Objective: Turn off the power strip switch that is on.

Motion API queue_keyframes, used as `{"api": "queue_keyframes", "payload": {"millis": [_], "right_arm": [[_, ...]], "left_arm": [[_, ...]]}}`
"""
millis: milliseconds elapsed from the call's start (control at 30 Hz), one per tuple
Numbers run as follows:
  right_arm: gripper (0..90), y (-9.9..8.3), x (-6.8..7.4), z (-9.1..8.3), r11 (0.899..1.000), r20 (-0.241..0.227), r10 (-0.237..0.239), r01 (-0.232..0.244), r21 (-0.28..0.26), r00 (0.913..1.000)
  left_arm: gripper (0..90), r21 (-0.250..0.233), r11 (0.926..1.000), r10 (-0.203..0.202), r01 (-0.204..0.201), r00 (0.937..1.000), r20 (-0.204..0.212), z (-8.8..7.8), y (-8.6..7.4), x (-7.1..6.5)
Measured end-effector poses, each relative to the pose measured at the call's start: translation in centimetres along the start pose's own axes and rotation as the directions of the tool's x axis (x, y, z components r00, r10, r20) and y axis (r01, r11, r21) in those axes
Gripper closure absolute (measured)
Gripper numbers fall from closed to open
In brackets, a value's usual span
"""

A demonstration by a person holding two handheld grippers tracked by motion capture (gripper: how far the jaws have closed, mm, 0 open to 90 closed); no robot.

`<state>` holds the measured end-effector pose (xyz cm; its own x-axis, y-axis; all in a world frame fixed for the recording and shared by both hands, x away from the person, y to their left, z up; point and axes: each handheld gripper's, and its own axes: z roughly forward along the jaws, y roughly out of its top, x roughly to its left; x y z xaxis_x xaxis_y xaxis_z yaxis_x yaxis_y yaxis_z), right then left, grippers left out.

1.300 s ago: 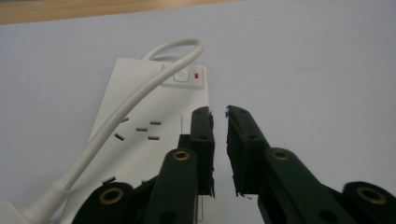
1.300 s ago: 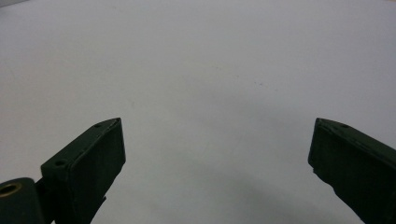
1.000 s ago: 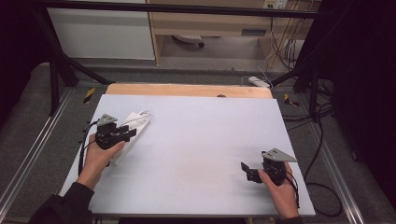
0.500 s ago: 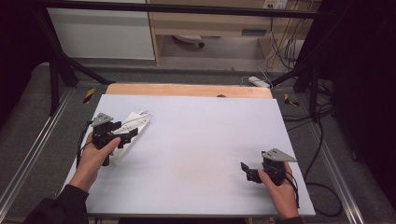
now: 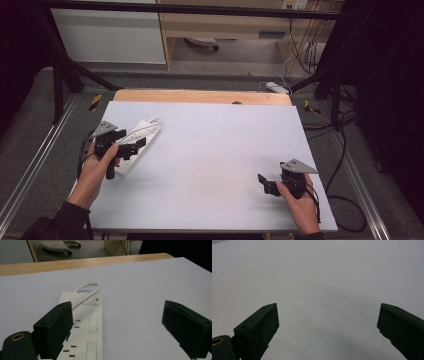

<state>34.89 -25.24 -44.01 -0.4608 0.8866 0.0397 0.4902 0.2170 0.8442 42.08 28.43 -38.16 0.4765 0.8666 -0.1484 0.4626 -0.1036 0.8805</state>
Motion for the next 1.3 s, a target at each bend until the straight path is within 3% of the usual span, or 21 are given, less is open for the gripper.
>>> {"api": "queue_keyframes", "payload": {"millis": [400, 800, 1300], "right_arm": [[4.1, 0.0, 0.0, 0.0, 1.000, 0.000, -0.001, 0.001, -0.002, 1.0000], [4.1, 0.0, 0.0, 0.0, 1.000, 0.001, -0.002, 0.002, -0.002, 1.0000], [4.1, 0.0, 0.1, 0.0, 1.000, 0.003, -0.003, 0.003, 0.003, 1.0000]], "left_arm": [[6.8, -0.026, 0.9996, -0.011, 0.011, 0.9999, -0.003, -2.1, 0.1, 0.7], [6.8, -0.047, 0.9986, -0.026, 0.024, 0.9989, -0.038, -4.8, -0.1, 0.6], [6.4, -0.071, 0.9974, -0.011, 0.011, 0.9999, -0.009, -7.3, -0.9, -0.5]]}}
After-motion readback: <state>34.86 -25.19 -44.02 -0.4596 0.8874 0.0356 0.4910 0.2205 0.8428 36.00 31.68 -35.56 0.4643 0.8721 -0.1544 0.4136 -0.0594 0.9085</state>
